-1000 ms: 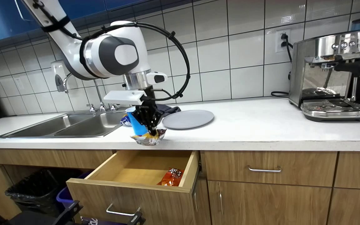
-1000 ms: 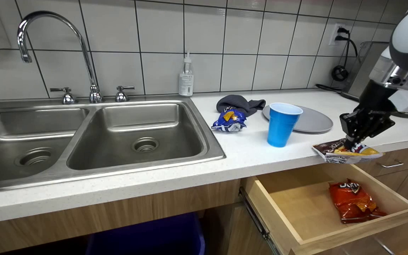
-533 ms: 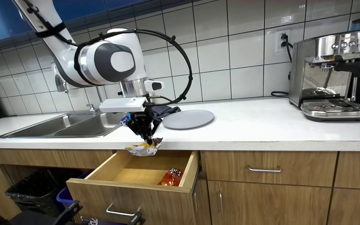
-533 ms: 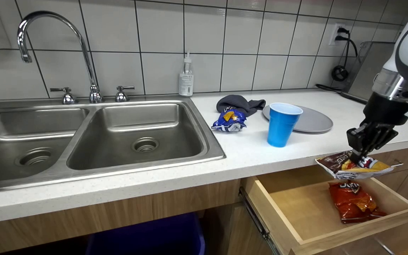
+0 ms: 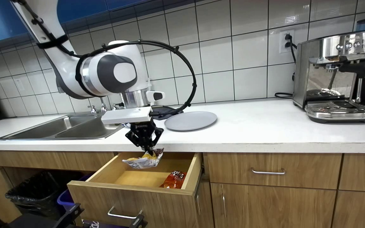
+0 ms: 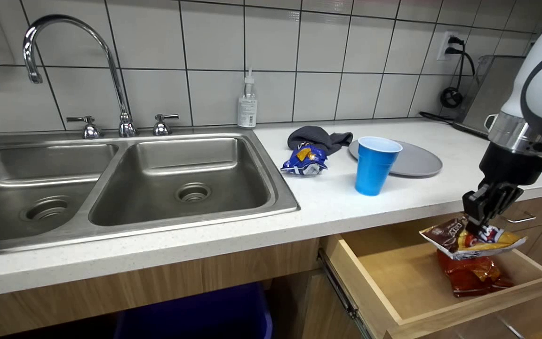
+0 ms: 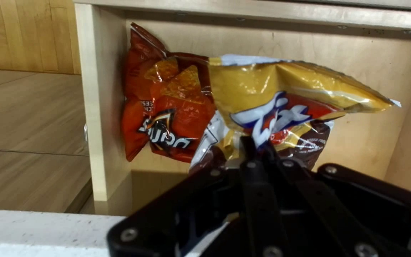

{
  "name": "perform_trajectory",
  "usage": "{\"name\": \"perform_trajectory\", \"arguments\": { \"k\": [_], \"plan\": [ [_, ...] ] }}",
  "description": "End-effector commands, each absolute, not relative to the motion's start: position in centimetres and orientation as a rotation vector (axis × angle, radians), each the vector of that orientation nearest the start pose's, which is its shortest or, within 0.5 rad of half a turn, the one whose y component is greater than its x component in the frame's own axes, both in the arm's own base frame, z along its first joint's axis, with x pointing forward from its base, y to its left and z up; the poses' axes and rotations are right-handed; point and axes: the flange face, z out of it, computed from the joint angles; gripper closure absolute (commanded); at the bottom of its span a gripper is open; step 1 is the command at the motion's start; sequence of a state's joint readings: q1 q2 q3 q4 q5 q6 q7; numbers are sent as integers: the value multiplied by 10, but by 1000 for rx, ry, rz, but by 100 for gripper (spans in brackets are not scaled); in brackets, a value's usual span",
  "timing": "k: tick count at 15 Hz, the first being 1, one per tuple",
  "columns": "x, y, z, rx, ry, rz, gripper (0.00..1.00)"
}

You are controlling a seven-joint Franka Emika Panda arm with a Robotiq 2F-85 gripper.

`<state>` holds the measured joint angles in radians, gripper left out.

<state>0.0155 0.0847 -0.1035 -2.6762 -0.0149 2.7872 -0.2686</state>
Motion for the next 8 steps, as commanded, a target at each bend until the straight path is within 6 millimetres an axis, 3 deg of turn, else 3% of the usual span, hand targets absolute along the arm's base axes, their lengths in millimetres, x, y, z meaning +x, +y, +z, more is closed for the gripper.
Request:
{"name": "perform_trajectory", "arguments": {
  "k": [1, 8],
  "plan": [
    [420, -37, 196, -3141, -406, -70, 99],
    [430, -28, 169, -3128, -513, -188, 99]
  ]
}}
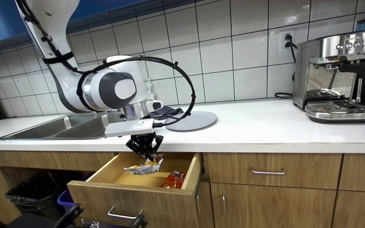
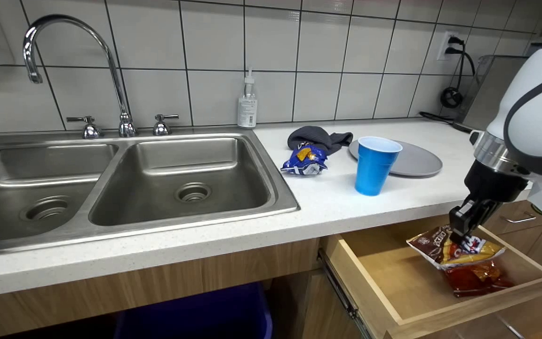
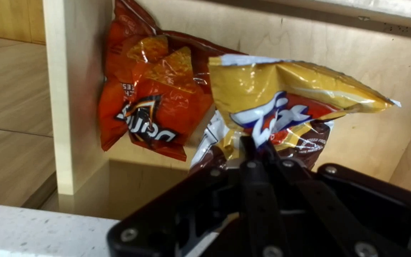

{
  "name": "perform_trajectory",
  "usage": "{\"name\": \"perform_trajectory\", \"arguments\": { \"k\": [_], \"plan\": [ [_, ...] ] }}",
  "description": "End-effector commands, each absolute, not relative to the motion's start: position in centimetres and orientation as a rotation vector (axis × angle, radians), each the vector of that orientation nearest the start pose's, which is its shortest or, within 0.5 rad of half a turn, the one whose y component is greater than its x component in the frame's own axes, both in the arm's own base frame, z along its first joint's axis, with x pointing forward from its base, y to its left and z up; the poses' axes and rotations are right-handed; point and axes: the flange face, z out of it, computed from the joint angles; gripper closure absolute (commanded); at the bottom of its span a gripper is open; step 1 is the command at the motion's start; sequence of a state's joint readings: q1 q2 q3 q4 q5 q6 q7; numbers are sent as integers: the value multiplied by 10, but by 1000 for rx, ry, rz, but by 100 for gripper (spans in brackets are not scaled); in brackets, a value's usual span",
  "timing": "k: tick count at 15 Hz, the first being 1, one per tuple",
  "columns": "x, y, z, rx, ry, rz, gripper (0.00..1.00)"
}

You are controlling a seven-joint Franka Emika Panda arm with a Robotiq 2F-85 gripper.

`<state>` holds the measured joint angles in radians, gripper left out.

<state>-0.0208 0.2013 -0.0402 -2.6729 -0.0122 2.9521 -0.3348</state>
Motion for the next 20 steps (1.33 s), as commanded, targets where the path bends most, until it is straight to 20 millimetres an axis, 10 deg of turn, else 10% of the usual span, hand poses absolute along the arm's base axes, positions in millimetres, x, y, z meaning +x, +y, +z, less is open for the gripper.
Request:
{"name": "perform_trajectory", "arguments": {
  "k": [1, 6, 7, 17, 20],
  "plan": [
    [432, -29, 165, -3127, -512, -206, 99],
    [441, -29, 150, -3118, -518, -244, 99],
    [443, -29, 148, -3119, -514, -245, 69],
    [453, -27, 159, -3097, -492, -302, 2],
    [452, -27, 168, -3089, -487, -317, 0]
  ]
}}
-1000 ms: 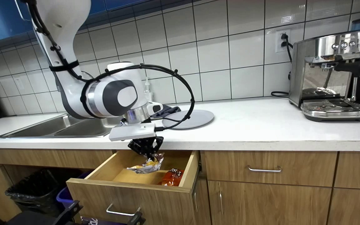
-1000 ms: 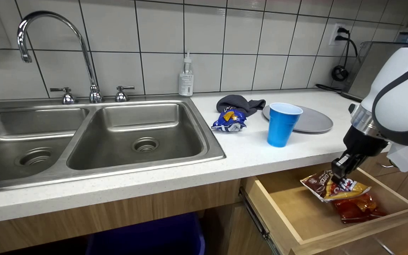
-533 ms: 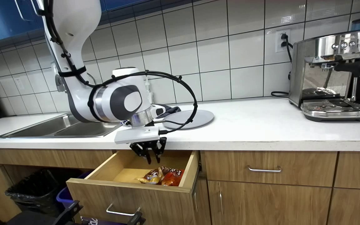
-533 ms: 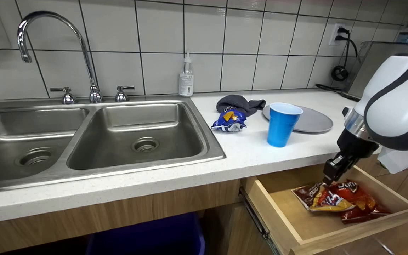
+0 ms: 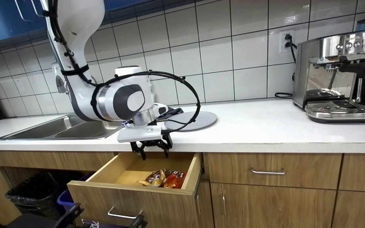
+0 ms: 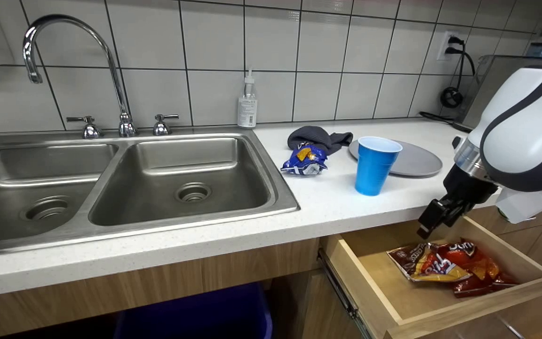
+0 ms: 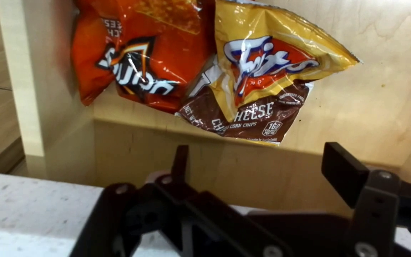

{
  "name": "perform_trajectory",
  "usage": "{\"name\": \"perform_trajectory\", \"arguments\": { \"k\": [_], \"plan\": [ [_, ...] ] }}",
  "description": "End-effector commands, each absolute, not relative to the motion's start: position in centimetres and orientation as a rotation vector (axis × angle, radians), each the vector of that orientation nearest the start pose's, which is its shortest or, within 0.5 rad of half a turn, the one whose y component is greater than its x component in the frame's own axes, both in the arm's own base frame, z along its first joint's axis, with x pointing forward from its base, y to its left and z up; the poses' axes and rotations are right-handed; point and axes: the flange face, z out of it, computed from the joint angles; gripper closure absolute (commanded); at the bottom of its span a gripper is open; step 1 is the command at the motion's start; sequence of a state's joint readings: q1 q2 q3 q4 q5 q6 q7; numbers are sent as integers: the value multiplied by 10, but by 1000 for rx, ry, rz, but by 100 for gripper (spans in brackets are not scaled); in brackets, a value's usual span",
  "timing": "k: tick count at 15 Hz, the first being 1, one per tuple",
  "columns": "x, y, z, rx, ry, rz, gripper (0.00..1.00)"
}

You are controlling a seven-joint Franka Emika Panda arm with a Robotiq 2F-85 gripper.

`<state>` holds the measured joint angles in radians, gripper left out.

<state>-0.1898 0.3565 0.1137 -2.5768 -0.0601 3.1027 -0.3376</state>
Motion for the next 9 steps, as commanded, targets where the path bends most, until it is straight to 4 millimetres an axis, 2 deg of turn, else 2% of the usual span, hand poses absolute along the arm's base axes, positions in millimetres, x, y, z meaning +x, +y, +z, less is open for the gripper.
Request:
{"name": "perform_trajectory", "arguments": {
  "k": [1, 9],
  "plan": [
    [452, -27, 172, -3095, -482, -326, 0],
    [450, -33, 207, -3127, -460, -369, 0]
  ]
}}
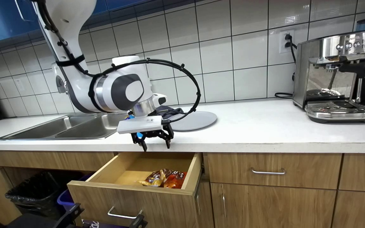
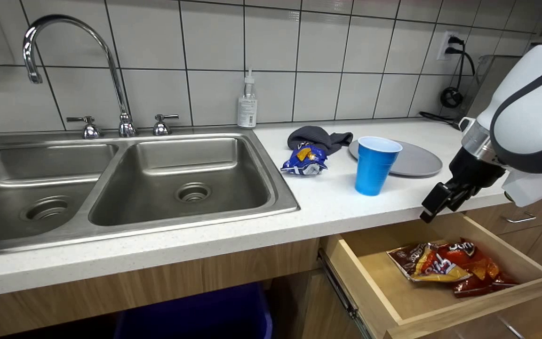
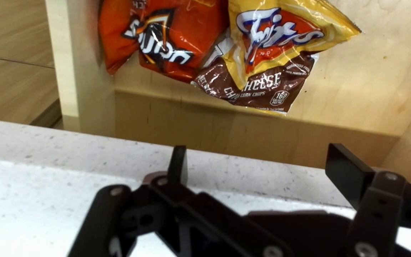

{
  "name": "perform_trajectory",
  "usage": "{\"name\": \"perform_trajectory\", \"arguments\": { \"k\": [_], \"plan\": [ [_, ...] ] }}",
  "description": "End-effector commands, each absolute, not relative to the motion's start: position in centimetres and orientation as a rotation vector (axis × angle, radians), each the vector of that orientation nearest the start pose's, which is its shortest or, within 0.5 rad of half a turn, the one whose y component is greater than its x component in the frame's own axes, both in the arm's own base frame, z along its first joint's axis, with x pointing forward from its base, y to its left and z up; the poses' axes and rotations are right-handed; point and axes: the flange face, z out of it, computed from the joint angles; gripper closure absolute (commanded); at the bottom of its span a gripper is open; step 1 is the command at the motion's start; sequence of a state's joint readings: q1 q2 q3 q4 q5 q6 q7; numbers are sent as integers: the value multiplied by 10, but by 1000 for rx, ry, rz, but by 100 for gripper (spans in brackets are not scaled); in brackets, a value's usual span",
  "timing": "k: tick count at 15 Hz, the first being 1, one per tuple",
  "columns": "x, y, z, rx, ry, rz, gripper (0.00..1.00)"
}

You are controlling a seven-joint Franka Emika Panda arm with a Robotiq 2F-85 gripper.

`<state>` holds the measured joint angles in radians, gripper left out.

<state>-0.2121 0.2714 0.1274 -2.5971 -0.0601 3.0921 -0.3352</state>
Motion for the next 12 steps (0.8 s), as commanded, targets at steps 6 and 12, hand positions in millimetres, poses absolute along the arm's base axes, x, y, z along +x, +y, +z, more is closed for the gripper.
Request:
{"name": "perform_trajectory", "arguments": {
  "k": [6, 12],
  "plan": [
    [456, -30, 238, -3123, -447, -457, 0],
    [470, -15, 278, -3090, -373, -597, 0]
  ]
}}
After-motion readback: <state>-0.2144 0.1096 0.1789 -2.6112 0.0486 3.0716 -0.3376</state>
